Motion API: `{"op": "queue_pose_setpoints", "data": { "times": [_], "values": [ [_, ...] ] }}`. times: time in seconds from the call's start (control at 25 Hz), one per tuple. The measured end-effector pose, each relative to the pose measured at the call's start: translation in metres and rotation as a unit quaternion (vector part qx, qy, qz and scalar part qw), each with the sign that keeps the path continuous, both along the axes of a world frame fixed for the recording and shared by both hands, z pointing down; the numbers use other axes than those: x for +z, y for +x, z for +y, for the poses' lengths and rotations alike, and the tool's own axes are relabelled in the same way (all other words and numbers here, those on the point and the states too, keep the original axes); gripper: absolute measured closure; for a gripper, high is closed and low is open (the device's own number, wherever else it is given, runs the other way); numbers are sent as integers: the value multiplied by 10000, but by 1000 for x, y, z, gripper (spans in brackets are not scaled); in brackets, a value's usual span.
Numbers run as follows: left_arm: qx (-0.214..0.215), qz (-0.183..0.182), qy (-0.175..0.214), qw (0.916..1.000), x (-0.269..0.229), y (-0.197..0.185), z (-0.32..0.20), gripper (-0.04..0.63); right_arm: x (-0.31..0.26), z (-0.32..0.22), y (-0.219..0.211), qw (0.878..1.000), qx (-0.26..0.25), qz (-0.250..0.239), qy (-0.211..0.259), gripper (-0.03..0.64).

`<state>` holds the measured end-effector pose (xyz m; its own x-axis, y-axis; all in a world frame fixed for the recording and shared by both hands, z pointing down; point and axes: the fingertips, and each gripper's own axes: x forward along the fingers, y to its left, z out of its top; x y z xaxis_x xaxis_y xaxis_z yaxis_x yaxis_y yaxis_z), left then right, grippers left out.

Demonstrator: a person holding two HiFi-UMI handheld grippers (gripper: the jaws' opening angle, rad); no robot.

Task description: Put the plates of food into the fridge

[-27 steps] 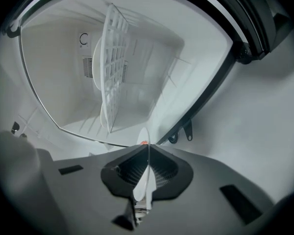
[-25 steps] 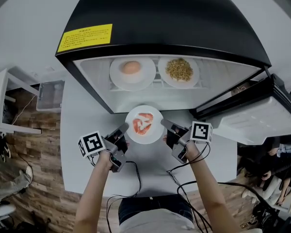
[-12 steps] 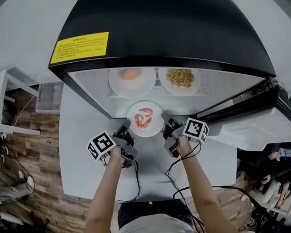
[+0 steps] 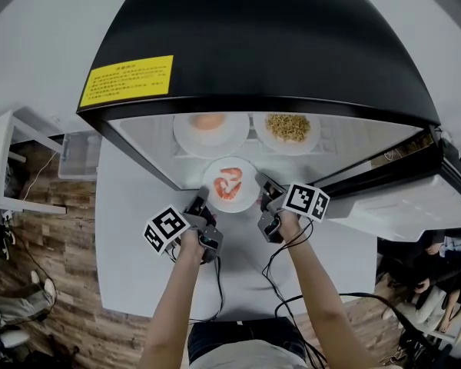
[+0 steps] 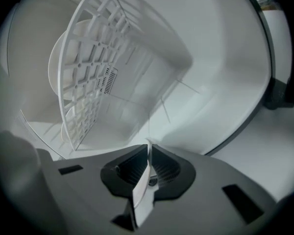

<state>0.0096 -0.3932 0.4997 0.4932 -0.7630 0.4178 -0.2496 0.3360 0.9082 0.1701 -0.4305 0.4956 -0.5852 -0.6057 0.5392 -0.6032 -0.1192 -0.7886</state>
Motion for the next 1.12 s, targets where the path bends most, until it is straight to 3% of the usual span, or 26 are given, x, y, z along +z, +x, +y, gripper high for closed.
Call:
{"op": "queue_pose_setpoints", "data": {
  "times": [0.2, 0.44, 0.6, 0.8, 1.12],
  "values": [
    [-93, 28, -24, 9999, 1, 1, -4, 577, -3, -4, 6, 9977, -193, 632, 175, 592],
    [-224, 108, -55, 9997, 1, 4, -7, 577, -20, 19, 18, 9915, -11, 1210, 478, 594],
    [-276, 141, -42, 9995, 0, 8, -12, 577, -25, 62, -7, 9855, -532, 1433, 739, 594],
    [-265, 126, -51, 9996, -1, 12, -18, 577, -8, 99, -47, 9812, -1376, 1260, 491, 595],
    [-270, 93, -63, 9996, -1, 15, -18, 577, -2, 81, -71, 9829, -1493, 1038, 282, 598]
  ]
}}
